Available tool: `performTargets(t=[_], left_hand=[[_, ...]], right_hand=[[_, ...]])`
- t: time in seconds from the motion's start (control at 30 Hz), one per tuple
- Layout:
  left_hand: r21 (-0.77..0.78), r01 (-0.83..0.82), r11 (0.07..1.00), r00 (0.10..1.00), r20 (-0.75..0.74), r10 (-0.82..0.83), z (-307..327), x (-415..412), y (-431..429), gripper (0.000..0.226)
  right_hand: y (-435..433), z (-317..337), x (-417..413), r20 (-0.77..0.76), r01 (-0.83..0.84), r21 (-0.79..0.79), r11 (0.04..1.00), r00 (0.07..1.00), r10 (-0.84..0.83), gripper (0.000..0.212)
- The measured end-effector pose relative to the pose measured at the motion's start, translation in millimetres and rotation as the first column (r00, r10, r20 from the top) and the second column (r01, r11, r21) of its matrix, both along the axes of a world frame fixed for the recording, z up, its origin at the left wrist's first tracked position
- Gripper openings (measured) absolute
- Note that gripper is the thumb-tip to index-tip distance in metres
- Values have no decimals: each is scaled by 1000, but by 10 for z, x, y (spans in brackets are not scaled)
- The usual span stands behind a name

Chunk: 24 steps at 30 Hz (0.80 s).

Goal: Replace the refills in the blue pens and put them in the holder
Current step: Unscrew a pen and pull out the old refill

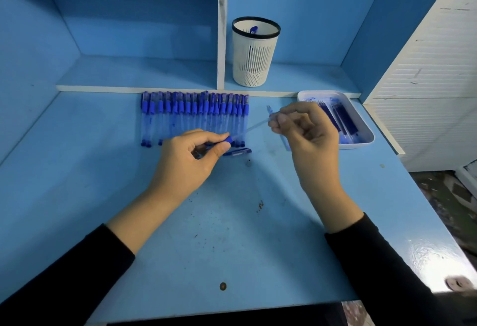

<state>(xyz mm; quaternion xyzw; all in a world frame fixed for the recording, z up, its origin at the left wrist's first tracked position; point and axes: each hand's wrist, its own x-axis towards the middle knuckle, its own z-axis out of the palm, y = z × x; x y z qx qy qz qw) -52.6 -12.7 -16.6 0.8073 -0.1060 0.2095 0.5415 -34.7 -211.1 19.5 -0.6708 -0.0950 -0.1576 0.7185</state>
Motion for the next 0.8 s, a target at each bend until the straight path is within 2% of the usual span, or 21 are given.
performTargets(t=[0.17,0.3,0.53,0.6,0.7,0.8], left_hand=[[-44,-17,999,999,29,19,19,-31,-169,16],[-70,2,998,1000,13,-1,42,-39,-203,19],[20,41,999,998,46,-42,30,134,-173,31],[37,31,999,996,80,-34,45,221,-160,31],[53,22,998,993,114,-27,59,384,-174,28],[70,31,997,989,141,-41,57,546,-232,26]], right_hand=[[120,-16,-64,-29,123,153,981,992,-119,13],[130,31,-47,-89,124,292,948,991,-102,17],[-195,145,266,-117,188,366,911,981,-156,23],[-325,175,364,-169,182,268,946,976,-140,22],[-509,203,537,-279,80,-93,992,955,-103,23],[-610,237,691,-332,-82,-396,915,941,-60,26]])
